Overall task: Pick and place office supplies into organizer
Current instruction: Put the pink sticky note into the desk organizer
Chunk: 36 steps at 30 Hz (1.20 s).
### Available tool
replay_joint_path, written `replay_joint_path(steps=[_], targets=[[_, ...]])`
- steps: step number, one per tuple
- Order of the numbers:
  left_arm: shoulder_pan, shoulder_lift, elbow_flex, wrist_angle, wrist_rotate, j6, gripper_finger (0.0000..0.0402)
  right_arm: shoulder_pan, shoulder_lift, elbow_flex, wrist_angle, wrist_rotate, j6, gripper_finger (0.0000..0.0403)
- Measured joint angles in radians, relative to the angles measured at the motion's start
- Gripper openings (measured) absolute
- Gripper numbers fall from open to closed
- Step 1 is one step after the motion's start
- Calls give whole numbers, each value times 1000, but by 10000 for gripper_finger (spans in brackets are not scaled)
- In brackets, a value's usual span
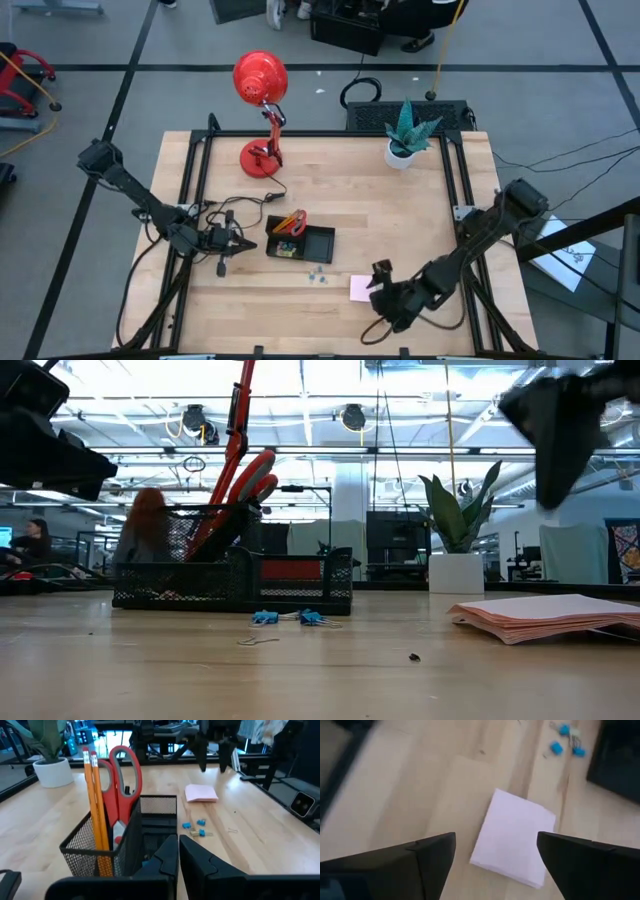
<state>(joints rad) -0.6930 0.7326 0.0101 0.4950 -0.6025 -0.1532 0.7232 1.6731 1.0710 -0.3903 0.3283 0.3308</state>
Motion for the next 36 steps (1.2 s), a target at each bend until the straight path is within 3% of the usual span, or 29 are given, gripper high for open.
replay_joint_path(steps=[8, 15, 20, 29, 36], targets=[[0, 0, 0, 1, 44, -33, 3, 4, 186, 37, 125, 40, 140, 267], [0, 0, 0, 3, 81, -36, 26, 19, 345, 328, -264, 142, 220, 266], [0, 0, 0, 3, 100, -23, 19, 20, 455, 472, -492, 135, 303, 265], [-1, 0, 0, 0, 128, -8, 12, 26, 497, 513, -739, 132, 451, 265], [-1, 0, 0, 0, 127, -8, 32, 30, 500, 510, -680, 161, 375, 265]])
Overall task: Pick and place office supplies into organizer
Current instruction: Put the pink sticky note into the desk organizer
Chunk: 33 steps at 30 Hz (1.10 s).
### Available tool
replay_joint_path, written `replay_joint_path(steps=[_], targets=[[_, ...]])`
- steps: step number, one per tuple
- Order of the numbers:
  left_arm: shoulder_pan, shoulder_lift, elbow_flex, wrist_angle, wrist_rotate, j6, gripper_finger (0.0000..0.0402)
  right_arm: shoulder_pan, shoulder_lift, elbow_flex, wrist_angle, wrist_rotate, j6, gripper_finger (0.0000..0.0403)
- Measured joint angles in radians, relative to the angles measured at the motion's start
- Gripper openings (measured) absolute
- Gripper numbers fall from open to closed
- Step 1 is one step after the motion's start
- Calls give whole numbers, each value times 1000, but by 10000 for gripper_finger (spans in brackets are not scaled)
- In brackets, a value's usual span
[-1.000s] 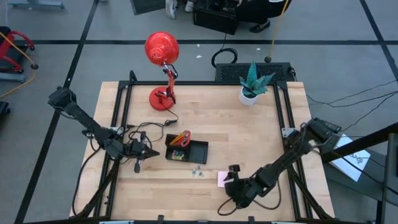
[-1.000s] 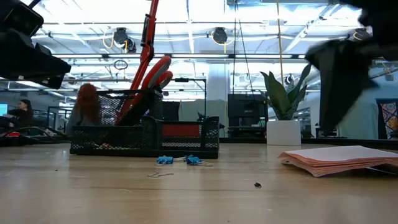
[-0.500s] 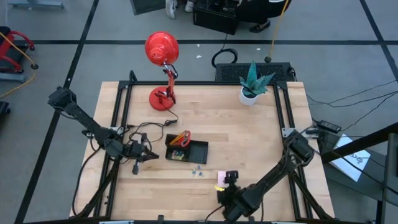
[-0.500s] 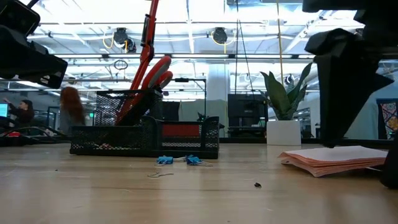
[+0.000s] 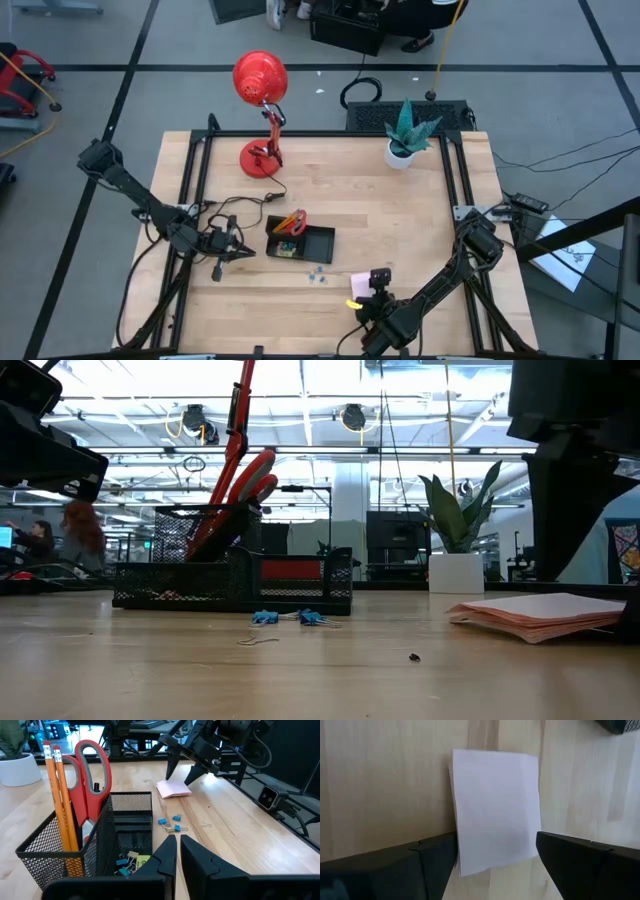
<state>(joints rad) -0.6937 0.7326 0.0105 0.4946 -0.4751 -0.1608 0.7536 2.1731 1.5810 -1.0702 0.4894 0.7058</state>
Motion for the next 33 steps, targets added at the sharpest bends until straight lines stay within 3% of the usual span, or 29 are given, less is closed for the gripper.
replay_joint_path(steps=[5, 8, 15, 24, 33], targets=[[0, 0, 0, 0, 0, -3, 27, -4, 3, -29, 42, 13, 12, 260], [0, 0, 0, 0, 1, -7, 19, -4, 3, -63, 80, 16, 26, 237], [0, 0, 0, 0, 4, -22, 3, 2, 6, -82, 125, 23, 37, 130], [0, 0, 0, -1, 5, -23, 31, 1, 7, -82, 157, 26, 11, 11], [0, 0, 0, -1, 6, -28, 13, 0, -31, -84, 152, 42, -1, 4]])
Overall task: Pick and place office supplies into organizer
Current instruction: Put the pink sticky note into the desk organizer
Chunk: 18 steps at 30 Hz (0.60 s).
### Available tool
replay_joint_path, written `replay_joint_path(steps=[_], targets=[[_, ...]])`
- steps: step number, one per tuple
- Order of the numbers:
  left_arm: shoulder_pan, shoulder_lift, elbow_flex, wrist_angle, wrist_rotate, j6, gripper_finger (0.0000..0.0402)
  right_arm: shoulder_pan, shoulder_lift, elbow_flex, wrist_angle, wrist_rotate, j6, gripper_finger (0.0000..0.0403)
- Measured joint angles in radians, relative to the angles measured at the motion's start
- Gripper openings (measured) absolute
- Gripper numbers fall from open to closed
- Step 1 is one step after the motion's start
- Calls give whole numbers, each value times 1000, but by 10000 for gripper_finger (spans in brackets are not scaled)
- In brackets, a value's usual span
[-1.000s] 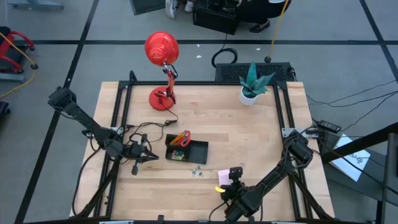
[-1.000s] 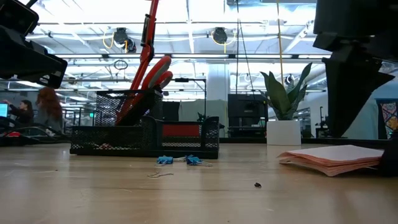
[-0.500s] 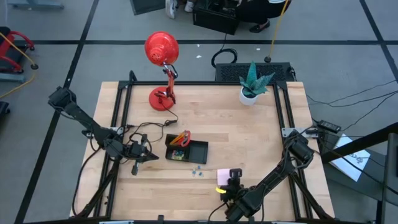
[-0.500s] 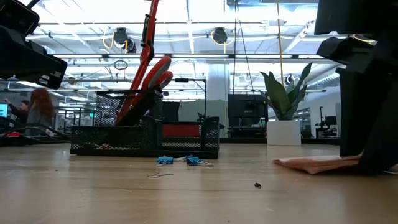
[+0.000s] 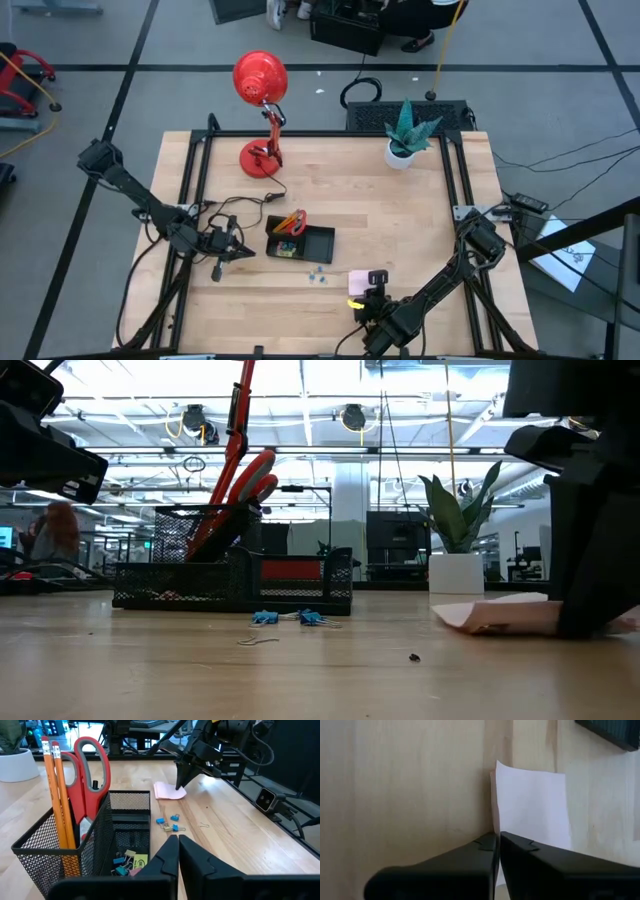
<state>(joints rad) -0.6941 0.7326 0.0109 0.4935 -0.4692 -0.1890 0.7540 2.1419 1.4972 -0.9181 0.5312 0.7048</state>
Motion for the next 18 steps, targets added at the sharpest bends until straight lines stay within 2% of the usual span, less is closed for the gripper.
replay_joint_path(steps=[6, 14, 18], targets=[[0, 0, 0, -4, 2, 0, 4, -3, -72, -2, -17, 66, -32, 2], [0, 0, 0, -4, 2, 1, 33, -14, -137, 13, -29, 138, -92, 1], [0, 0, 0, -5, 2, 1, 36, -20, -137, 58, -33, 150, -175, 1]])
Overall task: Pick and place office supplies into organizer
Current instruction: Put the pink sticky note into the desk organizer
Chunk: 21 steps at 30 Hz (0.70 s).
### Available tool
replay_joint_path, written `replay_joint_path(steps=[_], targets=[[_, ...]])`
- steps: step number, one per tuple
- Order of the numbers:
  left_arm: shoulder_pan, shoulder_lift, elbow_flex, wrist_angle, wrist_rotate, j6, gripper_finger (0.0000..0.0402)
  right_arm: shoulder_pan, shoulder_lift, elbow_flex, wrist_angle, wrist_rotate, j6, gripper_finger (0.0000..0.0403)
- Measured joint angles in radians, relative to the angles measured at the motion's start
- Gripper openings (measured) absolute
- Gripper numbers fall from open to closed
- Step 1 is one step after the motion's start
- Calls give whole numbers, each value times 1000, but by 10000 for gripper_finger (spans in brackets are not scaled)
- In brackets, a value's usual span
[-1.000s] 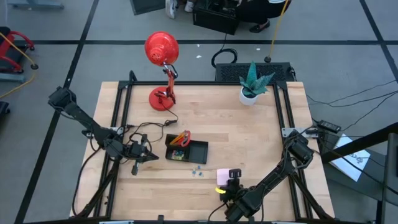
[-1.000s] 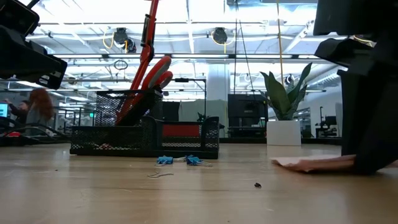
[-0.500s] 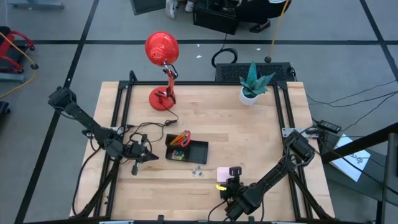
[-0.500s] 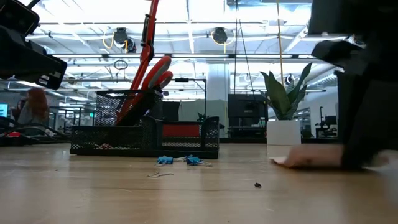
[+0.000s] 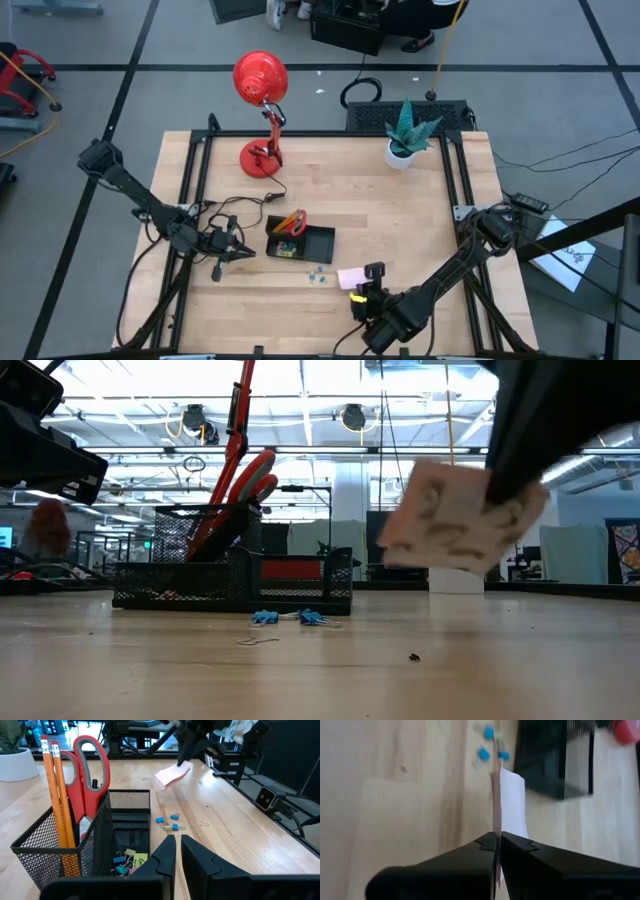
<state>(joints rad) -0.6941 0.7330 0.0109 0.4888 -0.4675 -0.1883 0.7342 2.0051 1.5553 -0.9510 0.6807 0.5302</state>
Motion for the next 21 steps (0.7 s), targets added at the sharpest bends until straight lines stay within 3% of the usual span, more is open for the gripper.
replay_joint_path(steps=[5, 15, 21], targets=[[0, 0, 0, 0, 0, 4, 37, -1, -3, 51, 100, 8, -130, 1], [0, 0, 0, 0, 0, 2, 37, -92, -2, 53, 311, 173, -338, 3], [0, 0, 0, 0, 0, 7, 37, -207, -2, 53, 347, 68, -471, 3]])
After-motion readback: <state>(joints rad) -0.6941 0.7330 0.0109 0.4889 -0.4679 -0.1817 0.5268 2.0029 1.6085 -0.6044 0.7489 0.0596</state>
